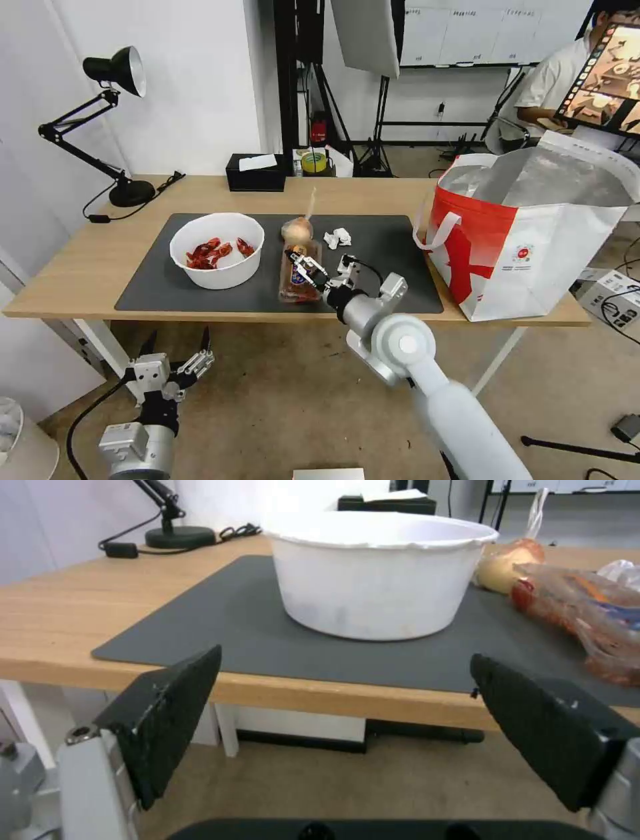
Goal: Pick up the trash from the table and place it into the takeout bag.
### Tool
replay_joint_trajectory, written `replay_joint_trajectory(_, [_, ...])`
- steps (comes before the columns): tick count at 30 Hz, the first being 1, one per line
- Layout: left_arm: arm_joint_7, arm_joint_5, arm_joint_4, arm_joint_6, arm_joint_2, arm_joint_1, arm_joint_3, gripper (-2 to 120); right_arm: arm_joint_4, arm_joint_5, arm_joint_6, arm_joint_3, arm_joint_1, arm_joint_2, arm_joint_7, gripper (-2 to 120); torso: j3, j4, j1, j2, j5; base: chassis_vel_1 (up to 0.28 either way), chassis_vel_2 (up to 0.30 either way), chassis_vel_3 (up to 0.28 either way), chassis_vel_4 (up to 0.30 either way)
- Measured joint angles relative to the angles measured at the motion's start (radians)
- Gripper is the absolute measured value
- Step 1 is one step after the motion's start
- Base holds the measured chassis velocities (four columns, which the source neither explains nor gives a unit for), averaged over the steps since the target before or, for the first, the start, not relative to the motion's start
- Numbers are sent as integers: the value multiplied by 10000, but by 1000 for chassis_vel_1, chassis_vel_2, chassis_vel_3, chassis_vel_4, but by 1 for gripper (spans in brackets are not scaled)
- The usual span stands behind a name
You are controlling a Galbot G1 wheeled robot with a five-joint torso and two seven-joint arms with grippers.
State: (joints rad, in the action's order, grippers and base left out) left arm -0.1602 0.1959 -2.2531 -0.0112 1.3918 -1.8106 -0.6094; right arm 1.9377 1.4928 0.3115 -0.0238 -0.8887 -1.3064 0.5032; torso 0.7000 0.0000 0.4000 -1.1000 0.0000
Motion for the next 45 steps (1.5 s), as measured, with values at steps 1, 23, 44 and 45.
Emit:
replay_joint_trajectory(1, [0, 0, 0, 0, 0, 0, 0, 100, 0, 0, 0, 0, 0, 0, 0, 100, 0, 0, 0, 0, 0, 0, 0, 0, 0])
replay_joint_trajectory(23, [-33, 213, -93, -23, -277, 160, -51, 100, -3667, -5632, 1063, 2272, 4472, 2078, -5695, 55, 0, 0, 1, 0, 1, 0, 0, 0, 0])
replay_joint_trajectory(44, [-36, 601, 99, -40, -673, 497, -32, 100, -5518, -7035, 1073, 3027, 5183, 1757, -7628, 0, 0, 0, -1, -1, -1, 0, 0, 0, 0])
replay_joint_trajectory(45, [-32, 621, 100, -40, -675, 509, -32, 100, -5614, -7013, 1069, 3055, 5226, 1711, -7650, 0, 0, 0, -1, -1, 0, 0, 0, 0, 0])
